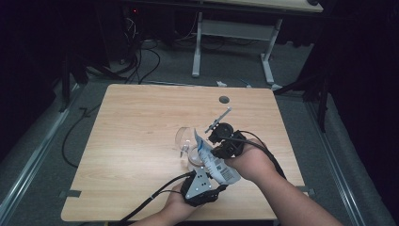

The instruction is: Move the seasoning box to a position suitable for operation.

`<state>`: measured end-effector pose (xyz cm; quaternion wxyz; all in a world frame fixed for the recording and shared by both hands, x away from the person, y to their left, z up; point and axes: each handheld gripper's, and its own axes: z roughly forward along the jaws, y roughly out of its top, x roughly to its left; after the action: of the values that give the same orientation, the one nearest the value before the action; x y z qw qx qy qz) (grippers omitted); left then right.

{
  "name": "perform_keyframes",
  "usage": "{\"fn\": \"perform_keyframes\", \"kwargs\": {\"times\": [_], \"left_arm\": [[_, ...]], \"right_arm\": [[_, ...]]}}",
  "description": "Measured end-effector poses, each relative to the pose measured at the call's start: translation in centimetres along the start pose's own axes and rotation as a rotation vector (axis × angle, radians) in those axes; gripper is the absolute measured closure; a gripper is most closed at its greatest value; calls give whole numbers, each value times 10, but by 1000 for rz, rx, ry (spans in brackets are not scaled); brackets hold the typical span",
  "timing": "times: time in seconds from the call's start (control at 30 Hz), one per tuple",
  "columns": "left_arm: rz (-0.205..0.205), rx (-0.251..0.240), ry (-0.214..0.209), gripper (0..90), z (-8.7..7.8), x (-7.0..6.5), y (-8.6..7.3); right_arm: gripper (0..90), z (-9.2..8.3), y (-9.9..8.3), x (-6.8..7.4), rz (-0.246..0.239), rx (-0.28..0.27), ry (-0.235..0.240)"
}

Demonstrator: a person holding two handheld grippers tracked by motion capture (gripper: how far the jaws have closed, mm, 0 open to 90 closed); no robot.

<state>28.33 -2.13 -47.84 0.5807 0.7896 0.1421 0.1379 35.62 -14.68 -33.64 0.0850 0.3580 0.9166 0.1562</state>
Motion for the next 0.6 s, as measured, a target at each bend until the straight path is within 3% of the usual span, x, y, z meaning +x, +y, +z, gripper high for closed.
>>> {"fn": "perform_keyframes", "kwargs": {"times": [0.6], "left_arm": [[-1,-2,-1,587,-1,0,1]], "right_arm": [[899,1,1,0,2,4,-2]]}}
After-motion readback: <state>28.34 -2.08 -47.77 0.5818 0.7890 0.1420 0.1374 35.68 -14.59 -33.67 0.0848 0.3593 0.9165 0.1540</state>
